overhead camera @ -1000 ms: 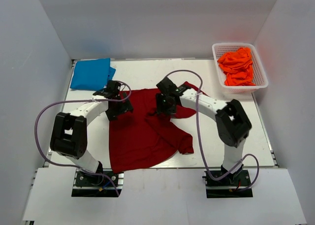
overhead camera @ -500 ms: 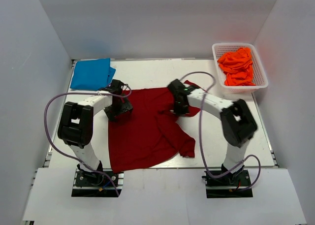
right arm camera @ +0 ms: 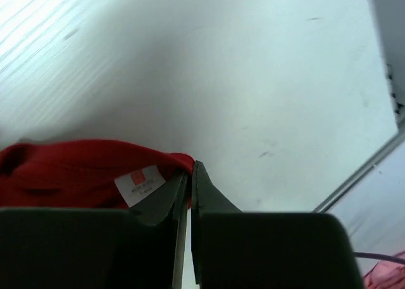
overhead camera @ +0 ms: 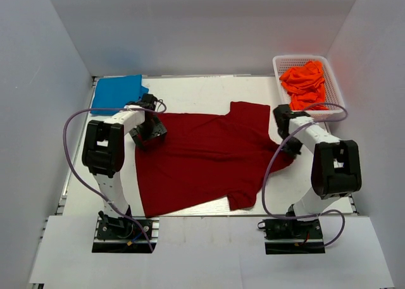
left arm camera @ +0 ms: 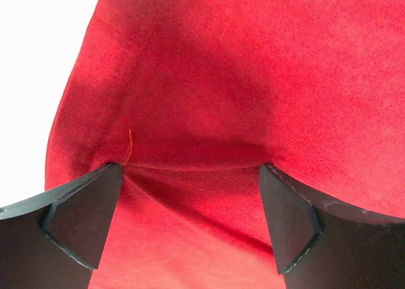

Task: Fold and stack the t-shirts
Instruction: Flatten out the tshirt

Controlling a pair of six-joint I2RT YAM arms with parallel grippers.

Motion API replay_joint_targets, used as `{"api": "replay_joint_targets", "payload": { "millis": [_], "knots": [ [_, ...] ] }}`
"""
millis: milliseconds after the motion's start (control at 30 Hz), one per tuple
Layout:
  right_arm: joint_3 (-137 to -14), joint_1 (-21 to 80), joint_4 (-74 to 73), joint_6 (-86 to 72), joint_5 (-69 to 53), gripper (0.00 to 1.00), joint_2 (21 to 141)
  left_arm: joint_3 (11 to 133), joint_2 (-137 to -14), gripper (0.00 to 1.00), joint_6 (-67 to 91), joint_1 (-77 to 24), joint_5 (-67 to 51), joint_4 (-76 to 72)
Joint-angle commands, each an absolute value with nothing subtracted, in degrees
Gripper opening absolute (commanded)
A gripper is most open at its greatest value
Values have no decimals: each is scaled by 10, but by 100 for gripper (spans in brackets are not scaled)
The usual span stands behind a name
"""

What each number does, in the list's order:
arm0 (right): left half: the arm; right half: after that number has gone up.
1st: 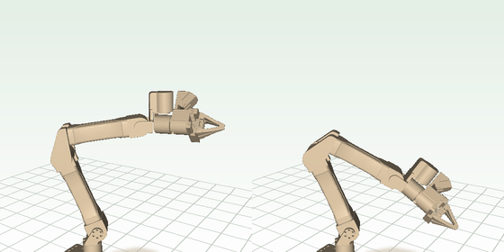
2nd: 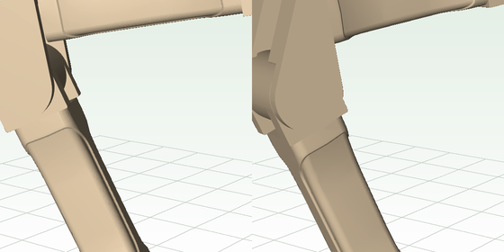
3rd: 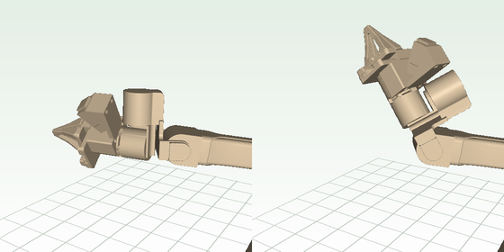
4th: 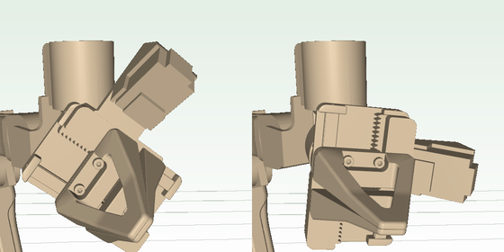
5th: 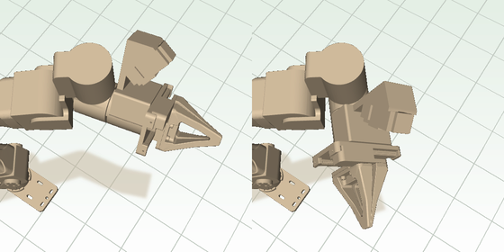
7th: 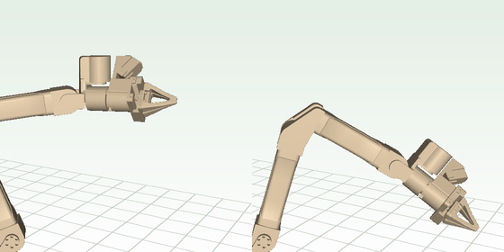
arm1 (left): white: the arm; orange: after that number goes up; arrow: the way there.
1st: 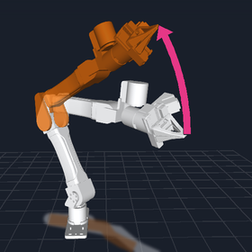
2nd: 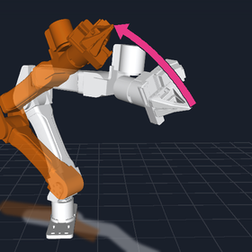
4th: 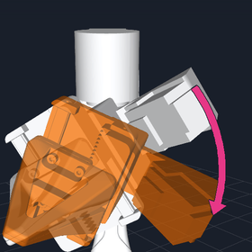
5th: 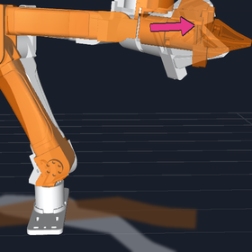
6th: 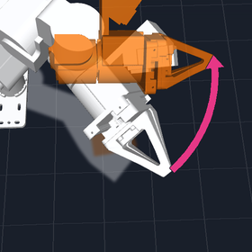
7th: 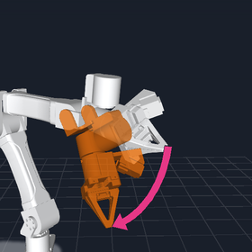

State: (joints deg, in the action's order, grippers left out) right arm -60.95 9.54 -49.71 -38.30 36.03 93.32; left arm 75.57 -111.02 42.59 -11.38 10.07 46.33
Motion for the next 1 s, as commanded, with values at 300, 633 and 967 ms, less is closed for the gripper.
{"api": "replay_joint_targets", "payload": {
  "millis": [300,633,967],
  "knots": [
    [-692,-11,-571,-307,328,90,868,778,-1091,99,354,-114,105,430],
    [-675,67,-354,-161,-33,90,822,795,-1013,99,331,-101,72,432],
    [-915,130,-304,-184,120,90,1055,952,-1126,99,363,-77,176,443]
  ]
}}
